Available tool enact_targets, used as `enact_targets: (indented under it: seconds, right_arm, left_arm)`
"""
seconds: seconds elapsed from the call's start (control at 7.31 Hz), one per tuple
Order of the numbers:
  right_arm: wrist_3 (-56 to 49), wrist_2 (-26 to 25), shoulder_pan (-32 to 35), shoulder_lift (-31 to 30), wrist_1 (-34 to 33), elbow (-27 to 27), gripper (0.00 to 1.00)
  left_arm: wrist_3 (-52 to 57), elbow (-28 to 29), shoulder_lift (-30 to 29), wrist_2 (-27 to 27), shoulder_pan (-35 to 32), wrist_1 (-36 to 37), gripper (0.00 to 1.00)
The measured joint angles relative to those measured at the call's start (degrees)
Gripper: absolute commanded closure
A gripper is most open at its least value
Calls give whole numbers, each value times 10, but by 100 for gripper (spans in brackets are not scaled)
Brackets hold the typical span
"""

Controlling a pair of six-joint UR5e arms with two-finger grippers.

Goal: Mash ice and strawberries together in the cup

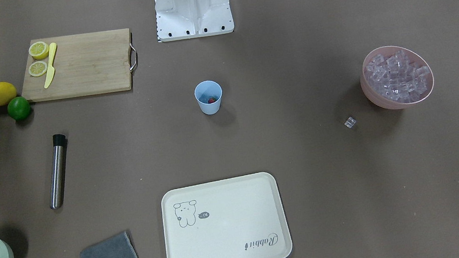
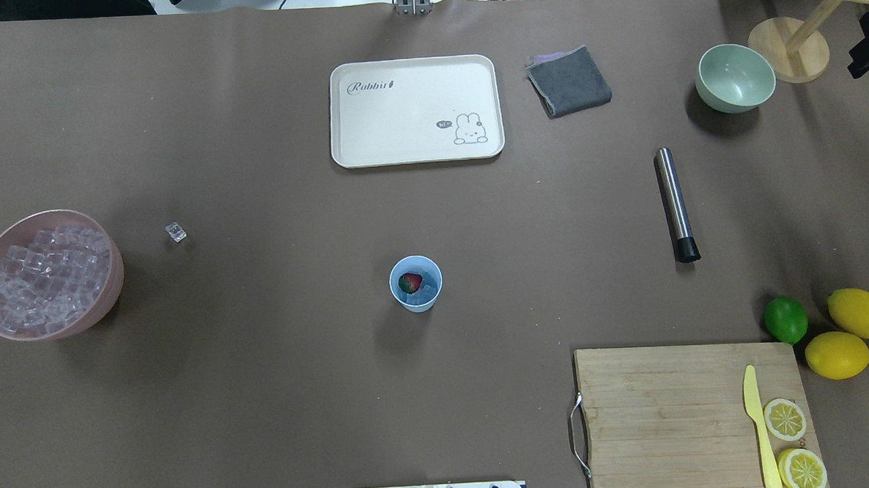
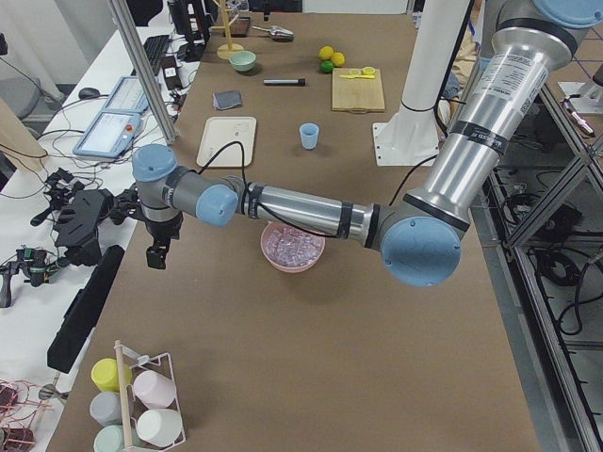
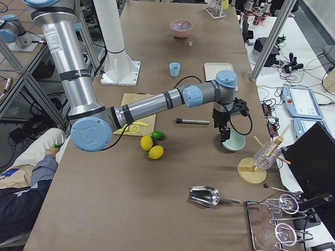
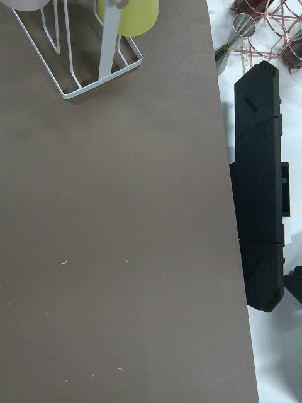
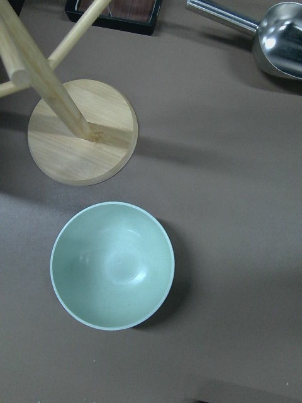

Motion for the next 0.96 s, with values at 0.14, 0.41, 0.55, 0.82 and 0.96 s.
enact_targets:
  seconds: [0.14, 0.41, 0.55, 0.82, 0.96]
  right_arm:
    - [1, 0, 2, 0, 0, 2, 0]
    - [4, 0, 3, 0, 1, 3, 0]
    - [5, -1, 3, 0, 1, 5, 0]
    - [7, -5, 3, -1, 1, 10, 0]
    - [7, -5, 3, 0, 1, 11, 0]
  left_arm:
    - [-3, 0, 0, 0, 1, 0, 3]
    - [-16, 0, -1, 0, 2, 0, 3]
    - [-20, 0, -1, 0, 3, -3, 3]
    - [-22, 0, -3, 1, 3, -15, 3]
    - [-22, -1, -5, 1, 3, -19, 3]
